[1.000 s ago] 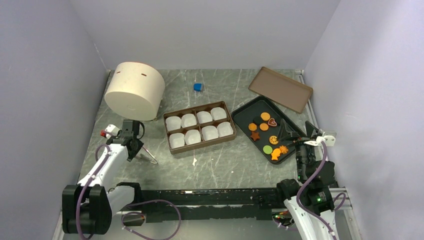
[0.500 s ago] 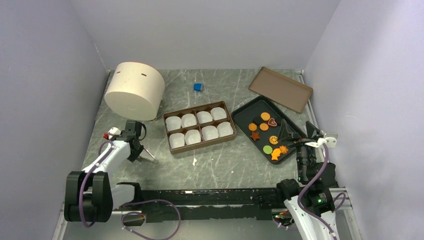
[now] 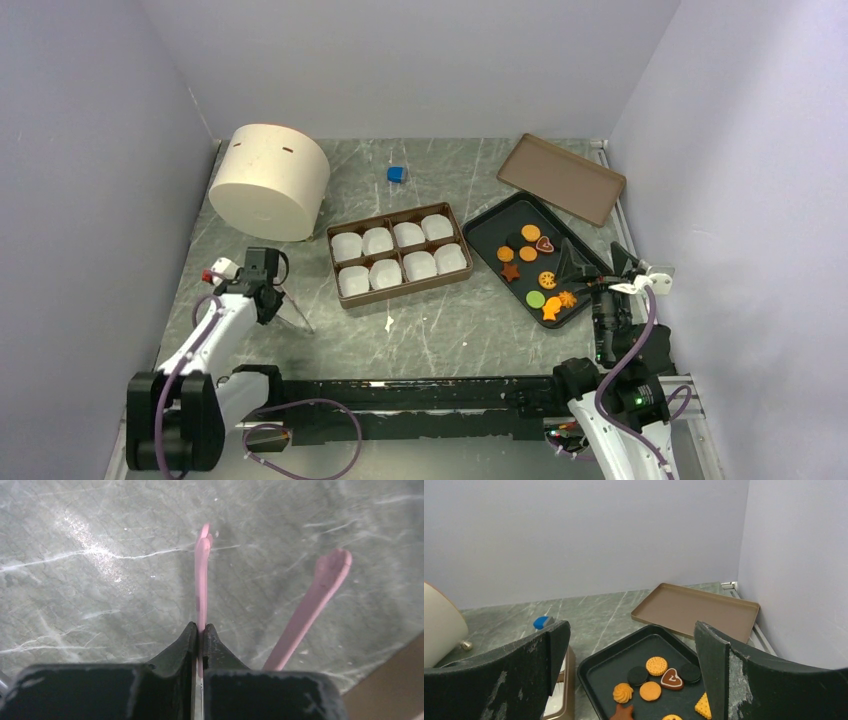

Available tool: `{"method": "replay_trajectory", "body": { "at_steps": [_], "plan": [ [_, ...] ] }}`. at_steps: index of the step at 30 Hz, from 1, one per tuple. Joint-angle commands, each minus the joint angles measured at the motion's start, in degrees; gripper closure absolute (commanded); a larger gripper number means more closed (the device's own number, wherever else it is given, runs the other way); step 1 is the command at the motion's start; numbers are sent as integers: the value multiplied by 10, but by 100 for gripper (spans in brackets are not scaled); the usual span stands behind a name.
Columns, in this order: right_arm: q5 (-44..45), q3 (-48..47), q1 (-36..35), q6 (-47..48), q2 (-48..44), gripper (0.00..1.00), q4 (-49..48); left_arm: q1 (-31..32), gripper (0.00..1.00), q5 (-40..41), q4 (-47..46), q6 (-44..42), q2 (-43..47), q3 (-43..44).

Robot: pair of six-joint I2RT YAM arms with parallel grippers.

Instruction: Pack the cookies

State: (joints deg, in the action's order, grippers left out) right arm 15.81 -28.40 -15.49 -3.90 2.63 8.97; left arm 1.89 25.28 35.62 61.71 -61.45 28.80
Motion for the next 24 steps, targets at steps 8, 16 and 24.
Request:
{"method": "replay_trajectory", "body": {
  "at_steps": [8,16,24],
  "plan": [
    [-82,-32,-4,-3,59,0,-6,9,95,-19,29,-56,130,37],
    [-196,-94,-3,-48,179,0,36,64,95,-62,22,-142,175,92],
    [-337,-64,-4,-112,262,0,-42,112,95,-206,-74,-232,208,100]
  ]
}}
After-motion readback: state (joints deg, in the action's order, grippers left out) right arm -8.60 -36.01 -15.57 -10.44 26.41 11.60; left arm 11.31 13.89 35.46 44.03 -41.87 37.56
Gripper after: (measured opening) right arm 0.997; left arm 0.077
